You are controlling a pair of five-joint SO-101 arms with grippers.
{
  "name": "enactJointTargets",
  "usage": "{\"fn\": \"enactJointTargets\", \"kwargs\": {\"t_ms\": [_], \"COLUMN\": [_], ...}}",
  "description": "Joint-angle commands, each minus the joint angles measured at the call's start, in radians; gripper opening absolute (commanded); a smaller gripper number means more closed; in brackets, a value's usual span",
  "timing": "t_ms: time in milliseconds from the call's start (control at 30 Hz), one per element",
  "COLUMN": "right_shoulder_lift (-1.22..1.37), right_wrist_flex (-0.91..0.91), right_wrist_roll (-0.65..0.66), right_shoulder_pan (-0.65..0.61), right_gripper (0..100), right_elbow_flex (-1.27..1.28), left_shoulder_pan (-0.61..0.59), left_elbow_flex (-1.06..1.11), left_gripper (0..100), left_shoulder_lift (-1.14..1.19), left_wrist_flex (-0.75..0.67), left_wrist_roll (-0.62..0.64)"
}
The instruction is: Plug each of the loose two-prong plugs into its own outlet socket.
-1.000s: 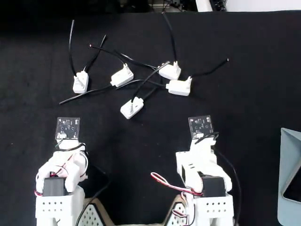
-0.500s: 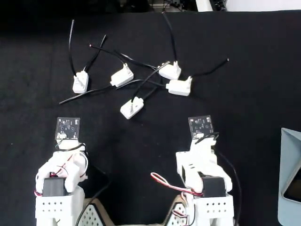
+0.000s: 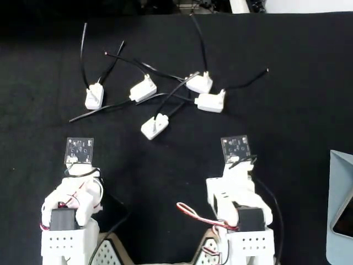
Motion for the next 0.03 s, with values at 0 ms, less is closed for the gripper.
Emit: {"fn": "enactJointTargets", "kwargs": {"t_ms": [0], "right_shoulder_lift": [-0.061], "right_wrist_flex": [0.005], "right_wrist_roll": [0.006], "right_shoulder_pan": [0.015], "right_gripper": [1.4], "right_elbow_flex": [-0.002], "left_shoulder_pan": [0.004], "left_elbow_flex": [0.019], "left_gripper": [3], "left_shoulder_lift": [-0.002], "left_wrist_flex": [0.006], "left_wrist_roll": [0.006]}}
